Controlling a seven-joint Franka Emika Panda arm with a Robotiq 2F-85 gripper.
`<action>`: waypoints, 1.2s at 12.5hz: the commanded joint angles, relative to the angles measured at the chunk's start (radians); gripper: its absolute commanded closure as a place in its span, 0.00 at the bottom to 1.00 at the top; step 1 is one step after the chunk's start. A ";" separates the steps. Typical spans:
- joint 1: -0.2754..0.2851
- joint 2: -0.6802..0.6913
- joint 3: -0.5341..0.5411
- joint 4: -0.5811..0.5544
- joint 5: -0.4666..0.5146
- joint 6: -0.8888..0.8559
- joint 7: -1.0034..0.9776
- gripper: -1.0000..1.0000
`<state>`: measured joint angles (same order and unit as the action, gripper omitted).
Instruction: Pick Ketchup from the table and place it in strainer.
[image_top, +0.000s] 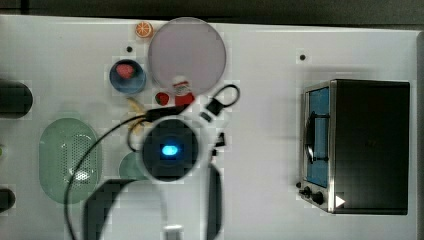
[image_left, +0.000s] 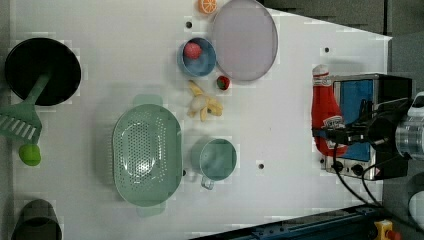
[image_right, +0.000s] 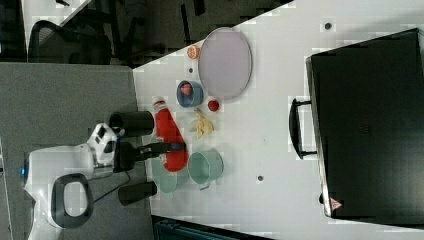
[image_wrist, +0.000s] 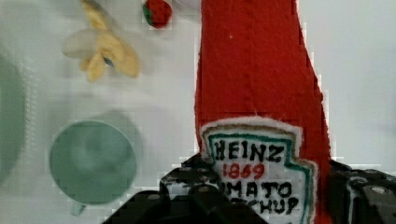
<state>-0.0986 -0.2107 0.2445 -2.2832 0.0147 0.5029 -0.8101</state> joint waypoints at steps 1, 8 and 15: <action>0.050 0.041 0.117 -0.009 0.001 -0.010 0.253 0.40; 0.078 0.218 0.374 0.086 0.022 0.107 0.584 0.40; 0.123 0.455 0.501 0.089 0.017 0.349 0.865 0.40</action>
<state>0.0123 0.2372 0.7378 -2.2148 0.0354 0.8525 -0.0478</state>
